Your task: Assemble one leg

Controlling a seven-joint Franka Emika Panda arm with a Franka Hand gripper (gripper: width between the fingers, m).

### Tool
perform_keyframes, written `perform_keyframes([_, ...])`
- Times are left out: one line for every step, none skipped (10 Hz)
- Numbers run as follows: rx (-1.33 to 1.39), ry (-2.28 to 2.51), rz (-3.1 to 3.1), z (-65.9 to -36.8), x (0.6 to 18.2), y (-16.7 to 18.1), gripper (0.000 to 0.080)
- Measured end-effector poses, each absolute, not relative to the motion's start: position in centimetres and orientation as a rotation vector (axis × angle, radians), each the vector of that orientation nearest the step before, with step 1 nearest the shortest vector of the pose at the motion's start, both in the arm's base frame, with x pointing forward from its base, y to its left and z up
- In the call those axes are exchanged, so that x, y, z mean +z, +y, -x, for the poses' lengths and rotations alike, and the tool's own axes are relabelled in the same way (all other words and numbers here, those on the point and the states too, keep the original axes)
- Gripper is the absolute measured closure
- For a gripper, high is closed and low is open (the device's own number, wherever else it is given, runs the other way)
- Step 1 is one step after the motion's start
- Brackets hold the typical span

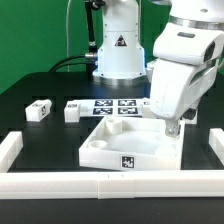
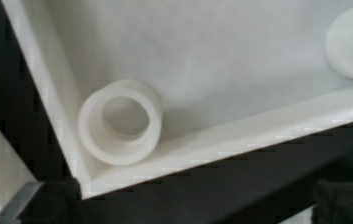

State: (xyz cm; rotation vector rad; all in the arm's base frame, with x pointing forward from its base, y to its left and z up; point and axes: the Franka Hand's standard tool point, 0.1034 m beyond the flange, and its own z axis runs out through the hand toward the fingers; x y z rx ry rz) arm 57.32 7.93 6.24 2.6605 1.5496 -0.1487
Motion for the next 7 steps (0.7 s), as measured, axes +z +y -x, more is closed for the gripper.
perform_keyframes([-0.149,1.550,-2.661,-57.3,6.2,7.9,0.0150])
perform_keyframes([-0.149,1.550,-2.661,-57.3,6.2,7.9,0.0150])
perform_keyframes([-0.119,1.583,-2.641,-57.3,6.2,7.9,0.0150])
perform_keyframes([-0.046,1.647,-2.606,-55.8,6.0,7.2,0.0150])
perform_keyframes([-0.021,1.694,-2.579,-53.4,6.0,6.3,0.0150])
perform_keyframes([-0.004,1.723,-2.564,-51.3,5.9,5.5,0.0150])
perform_keyframes([0.006,1.742,-2.557,-50.0,5.3,4.8,0.0150])
